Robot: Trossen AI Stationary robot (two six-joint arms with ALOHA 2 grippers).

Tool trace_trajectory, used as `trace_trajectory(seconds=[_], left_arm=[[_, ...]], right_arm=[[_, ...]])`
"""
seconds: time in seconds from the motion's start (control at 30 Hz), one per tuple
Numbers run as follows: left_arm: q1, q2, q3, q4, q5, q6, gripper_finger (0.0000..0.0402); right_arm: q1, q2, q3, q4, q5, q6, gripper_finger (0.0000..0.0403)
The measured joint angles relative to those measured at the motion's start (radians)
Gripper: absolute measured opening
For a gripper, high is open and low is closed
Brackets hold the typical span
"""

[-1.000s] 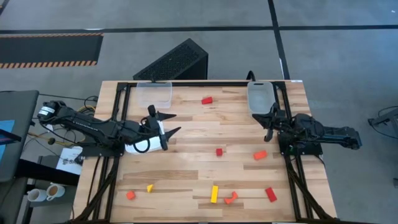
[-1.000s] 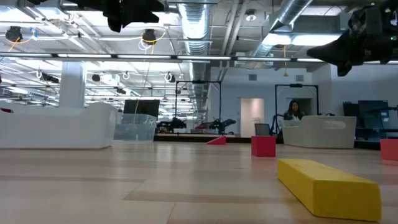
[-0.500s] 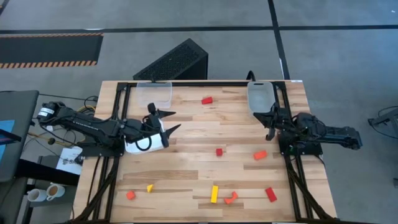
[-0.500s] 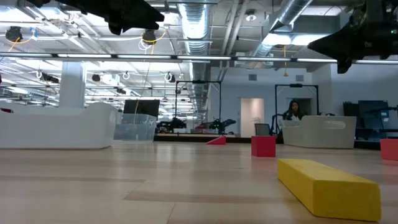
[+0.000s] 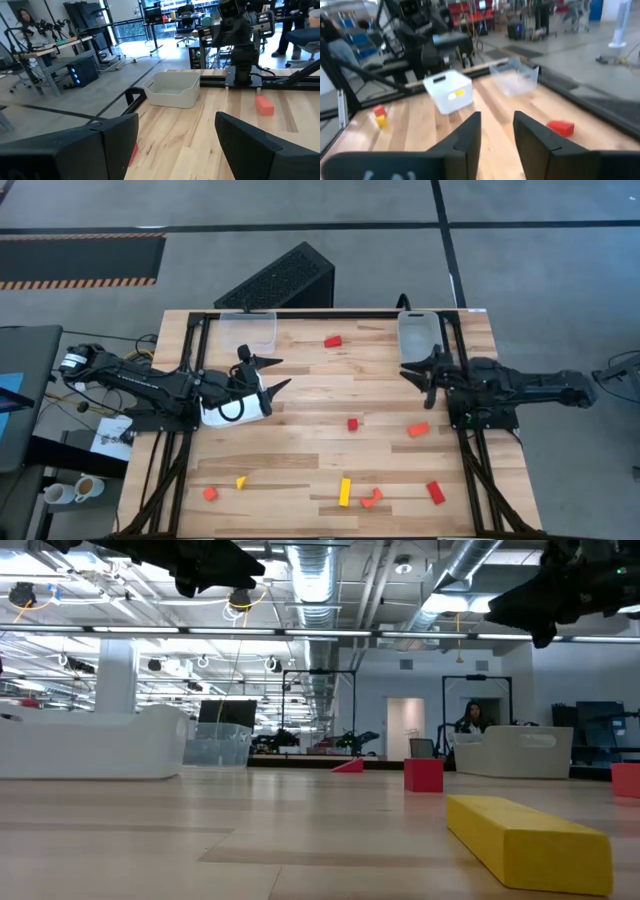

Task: Sort & place blocks by color
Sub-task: Put the middle red block into the gray bin

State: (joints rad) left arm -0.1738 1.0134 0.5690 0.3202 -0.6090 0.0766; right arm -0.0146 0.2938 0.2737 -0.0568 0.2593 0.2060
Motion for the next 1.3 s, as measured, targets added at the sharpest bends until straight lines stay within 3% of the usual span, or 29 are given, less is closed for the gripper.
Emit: trace_trajectory(seconds=[0.23,0.83,1.07,1.3], left_arm=[[0.000,0.000,0.000,-0.001,0.000,-0.002,0.0251],[0.000,0.000,0.000,0.004,0.000,-0.009,0.0251],[0.000,0.000,0.000,0.007,0.009,-0.029,0.0251],[0.000,0.000,0.000,0.007,0.021,-0.039,0.0251]], right_arm=[[0.043,0.171,0.082,-0.070,0.001,0.022,0.0176],[0.138,0.560,0.123,-0.014,0.014,0.138,0.0175],[0.153,0.647,0.127,-0.026,0.001,0.187,0.0176],[0.152,0.707,0.216,-0.129,-0.003,0.181,0.0176]])
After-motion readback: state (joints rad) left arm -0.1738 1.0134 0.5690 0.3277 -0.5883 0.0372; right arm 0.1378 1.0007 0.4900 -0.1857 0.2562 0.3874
